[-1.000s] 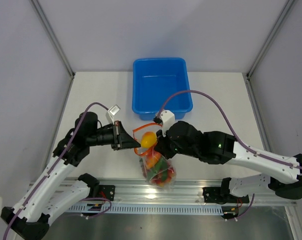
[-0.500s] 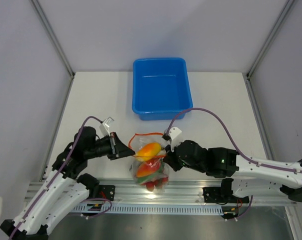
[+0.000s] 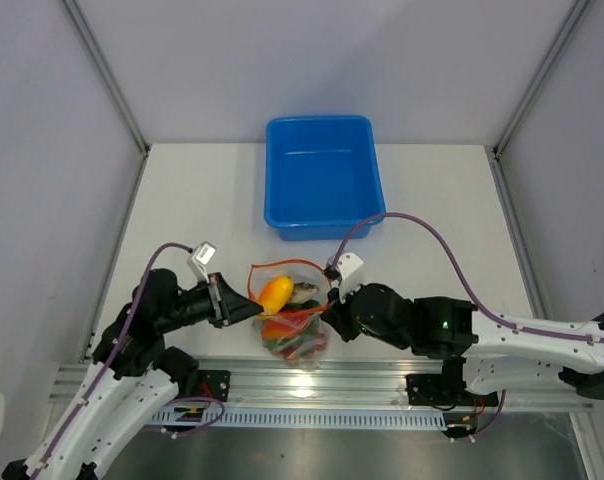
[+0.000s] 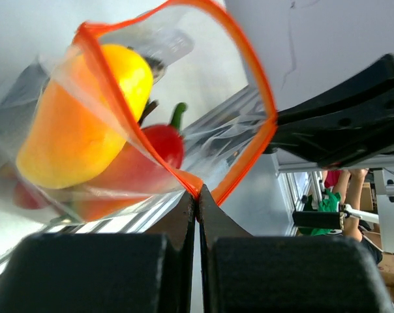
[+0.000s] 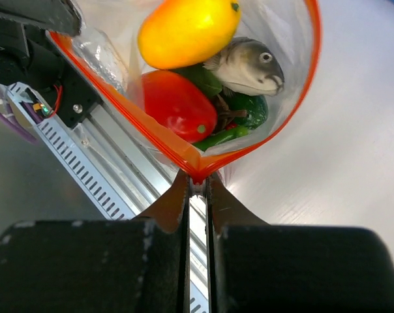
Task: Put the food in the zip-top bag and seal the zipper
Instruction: Adjust the zipper food storage bag at the center of the board.
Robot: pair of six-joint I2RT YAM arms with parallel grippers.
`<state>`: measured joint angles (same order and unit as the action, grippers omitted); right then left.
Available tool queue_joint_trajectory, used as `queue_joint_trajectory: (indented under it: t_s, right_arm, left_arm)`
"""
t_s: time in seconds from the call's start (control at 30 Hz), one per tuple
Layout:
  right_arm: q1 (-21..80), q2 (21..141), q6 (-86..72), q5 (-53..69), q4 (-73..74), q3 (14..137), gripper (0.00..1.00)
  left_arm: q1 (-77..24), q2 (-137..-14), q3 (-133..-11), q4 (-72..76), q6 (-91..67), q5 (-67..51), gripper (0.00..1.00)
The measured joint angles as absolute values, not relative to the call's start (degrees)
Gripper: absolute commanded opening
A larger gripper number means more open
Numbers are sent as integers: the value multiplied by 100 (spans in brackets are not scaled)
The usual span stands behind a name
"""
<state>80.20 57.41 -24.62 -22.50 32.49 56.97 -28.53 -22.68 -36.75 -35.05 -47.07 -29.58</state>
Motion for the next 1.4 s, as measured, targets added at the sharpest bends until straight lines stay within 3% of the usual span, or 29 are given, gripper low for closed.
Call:
queue_joint_trajectory:
  t_s: [0.17, 0.4, 0.7, 1.0, 1.07, 1.1, 1.13, 1.2, 1.4]
  right_arm:
    - [8036, 5975, -2545, -2316, 3686, 5970, 0]
    - [8055, 5846, -2482, -2434, 4069, 6997, 0]
    - [8058, 5953, -2265, -2005, 3881, 5854, 0]
    - [7996, 6274, -1500, -1813, 4333, 6748, 0]
    - [7975, 6278, -1326, -1750, 4504, 7061, 0]
    - [7968, 6278, -1253, -1726, 4589, 7207, 0]
    - [7953, 6276, -1164, -1684, 4652, 7334, 0]
    - [7900, 6241, -996, -1566, 4748, 7498, 0]
    - [7588, 6119, -561, -945, 5068, 7625, 0]
  left_arm:
    - [-2853, -2359, -3435, -3586, -4700, -2958, 0]
    - [-2853, -2657, -4672, -3723, -4386, -2950, 1]
    - [-2853, -2320, -3520, -3664, -4278, -2685, 1]
    - [-2851, -2349, -4565, -4270, -3605, -2053, 46]
    - [-2851, -2324, -4888, -4239, -3402, -2012, 51]
    - [-2851, -2309, -5013, -4152, -3291, -2029, 61]
    - [-2851, -2296, -5100, -3992, -3179, -2093, 81]
    - [-2849, -2298, -5199, -3667, -3009, -2327, 96]
    - [-2864, -2620, -5026, -1990, -2827, -3520, 99]
